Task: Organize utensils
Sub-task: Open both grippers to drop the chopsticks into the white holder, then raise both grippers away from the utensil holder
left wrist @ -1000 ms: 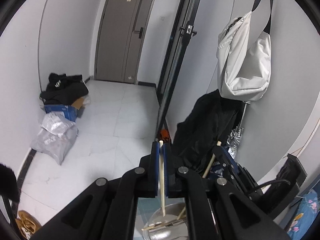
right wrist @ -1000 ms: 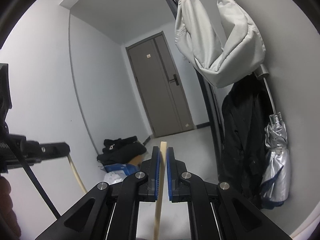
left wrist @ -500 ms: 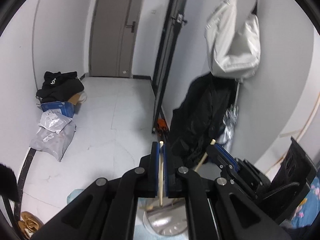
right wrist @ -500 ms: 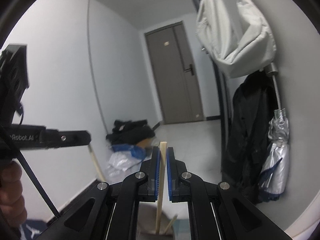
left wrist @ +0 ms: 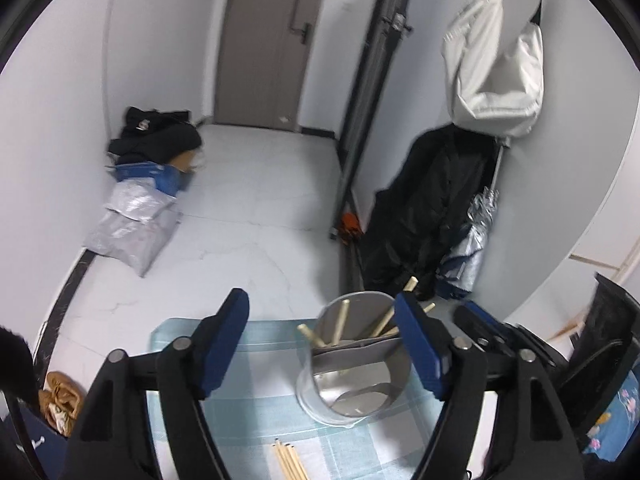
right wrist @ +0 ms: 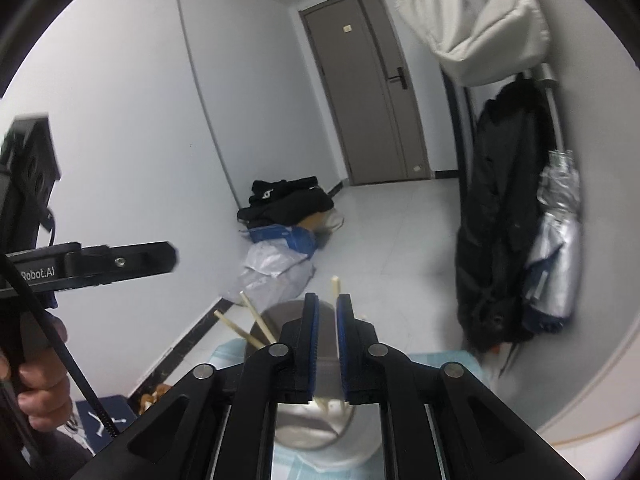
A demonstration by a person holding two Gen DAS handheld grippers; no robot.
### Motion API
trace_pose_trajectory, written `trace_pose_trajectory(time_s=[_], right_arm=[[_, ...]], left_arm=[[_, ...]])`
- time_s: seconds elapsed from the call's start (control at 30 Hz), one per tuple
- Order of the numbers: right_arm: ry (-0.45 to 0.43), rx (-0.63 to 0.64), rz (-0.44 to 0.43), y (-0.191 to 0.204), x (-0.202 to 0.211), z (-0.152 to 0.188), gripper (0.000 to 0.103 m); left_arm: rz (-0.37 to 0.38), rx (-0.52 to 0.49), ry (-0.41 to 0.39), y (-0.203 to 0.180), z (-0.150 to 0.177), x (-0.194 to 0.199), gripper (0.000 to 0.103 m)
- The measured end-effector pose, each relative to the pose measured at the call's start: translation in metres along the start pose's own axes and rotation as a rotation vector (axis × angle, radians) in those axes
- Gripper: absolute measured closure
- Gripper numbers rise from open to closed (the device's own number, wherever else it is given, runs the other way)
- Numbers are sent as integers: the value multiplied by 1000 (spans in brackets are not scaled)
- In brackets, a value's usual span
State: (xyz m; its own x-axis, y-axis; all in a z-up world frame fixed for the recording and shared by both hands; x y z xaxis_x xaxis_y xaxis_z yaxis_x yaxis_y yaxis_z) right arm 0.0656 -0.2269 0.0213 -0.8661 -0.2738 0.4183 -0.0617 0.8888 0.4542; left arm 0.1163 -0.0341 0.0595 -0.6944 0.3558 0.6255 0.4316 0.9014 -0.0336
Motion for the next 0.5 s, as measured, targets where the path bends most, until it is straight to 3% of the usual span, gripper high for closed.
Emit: trace_pose_trajectory(time_s=[0.03,0.1,0.2,0.3,0.5], right_arm=[[-3,-6,13,-1,6,1,71],[-11,-21,37,-1,20,3,62],[-38,-16,65,0,41,7,59],[-62,-4,70,7,58,11,46],[-82,35,41,24,81,29,32]], left_arm=[[-23,8,-6,1,3,6,30],[-74,18,-26,4,9,18,23],[-160,27,-89,5,21,40,12],[-207,17,-118,0,30,52,5],[-302,0,-161,-6,52,63,1]])
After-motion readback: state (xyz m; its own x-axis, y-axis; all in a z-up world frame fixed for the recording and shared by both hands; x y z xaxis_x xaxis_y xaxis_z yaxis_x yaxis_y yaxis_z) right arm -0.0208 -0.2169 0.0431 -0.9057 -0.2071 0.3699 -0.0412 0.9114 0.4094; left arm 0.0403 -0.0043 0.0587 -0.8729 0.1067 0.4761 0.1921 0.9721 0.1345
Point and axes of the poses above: each gripper's, at about its wrist camera, not at the fingertips, and x roughly against the way its jaws point, y to its left, z to its underside, the point moved 1 cm from there along -x, roughly the way its jaws point, and after that the axes turned 14 degrees about -x, right-handed, at the moved point
